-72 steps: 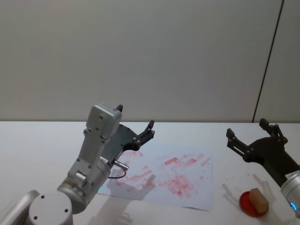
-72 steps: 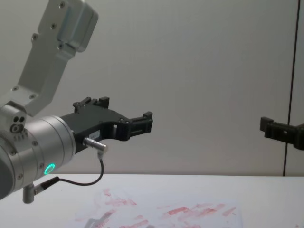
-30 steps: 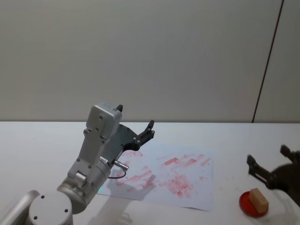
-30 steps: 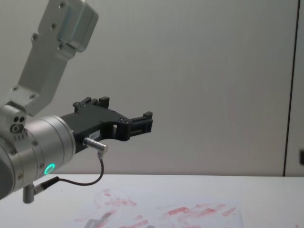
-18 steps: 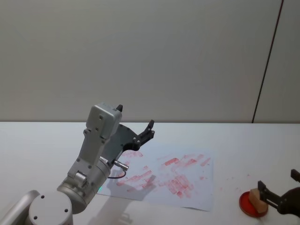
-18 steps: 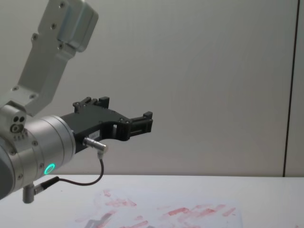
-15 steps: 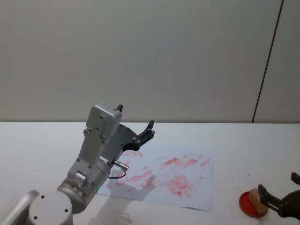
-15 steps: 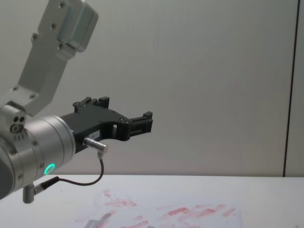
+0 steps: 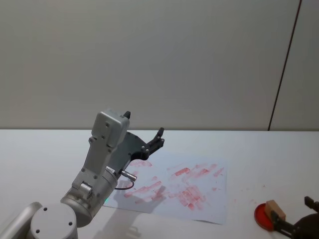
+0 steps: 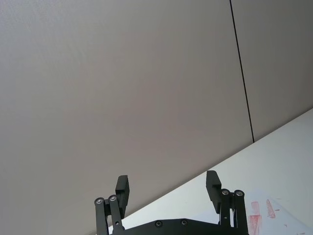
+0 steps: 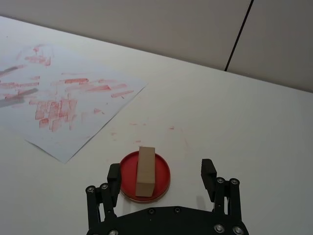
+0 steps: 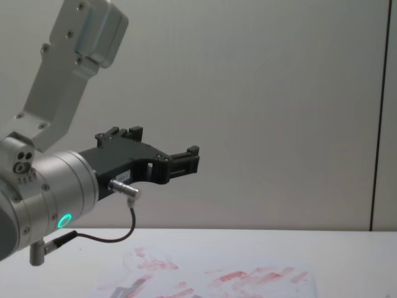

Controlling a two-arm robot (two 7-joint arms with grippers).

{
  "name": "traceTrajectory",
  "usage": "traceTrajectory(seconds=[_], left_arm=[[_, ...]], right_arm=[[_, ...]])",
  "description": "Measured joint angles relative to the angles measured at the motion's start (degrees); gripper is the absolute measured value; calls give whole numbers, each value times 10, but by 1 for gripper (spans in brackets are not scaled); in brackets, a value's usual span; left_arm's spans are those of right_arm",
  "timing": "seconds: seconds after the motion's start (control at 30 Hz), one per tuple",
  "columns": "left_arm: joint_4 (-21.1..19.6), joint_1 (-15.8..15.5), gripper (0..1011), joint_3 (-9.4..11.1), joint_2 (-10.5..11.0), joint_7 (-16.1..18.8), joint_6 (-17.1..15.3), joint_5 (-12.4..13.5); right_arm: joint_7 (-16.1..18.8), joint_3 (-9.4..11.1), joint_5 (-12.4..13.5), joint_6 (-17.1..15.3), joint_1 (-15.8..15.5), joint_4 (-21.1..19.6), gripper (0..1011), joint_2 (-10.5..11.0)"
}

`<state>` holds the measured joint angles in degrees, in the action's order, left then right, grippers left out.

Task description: Use the one hand to pick up the stamp and affix it onto the A4 paper.

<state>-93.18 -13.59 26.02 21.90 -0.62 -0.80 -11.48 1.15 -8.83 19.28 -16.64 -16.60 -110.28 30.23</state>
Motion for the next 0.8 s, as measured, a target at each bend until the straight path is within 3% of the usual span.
traceTrajectory(seconds=[0.8], left_arm=[[0,0,1002,0,0,0,0,0]], right_arm=[[25,-19,-47,-21,36,49,986,-36]])
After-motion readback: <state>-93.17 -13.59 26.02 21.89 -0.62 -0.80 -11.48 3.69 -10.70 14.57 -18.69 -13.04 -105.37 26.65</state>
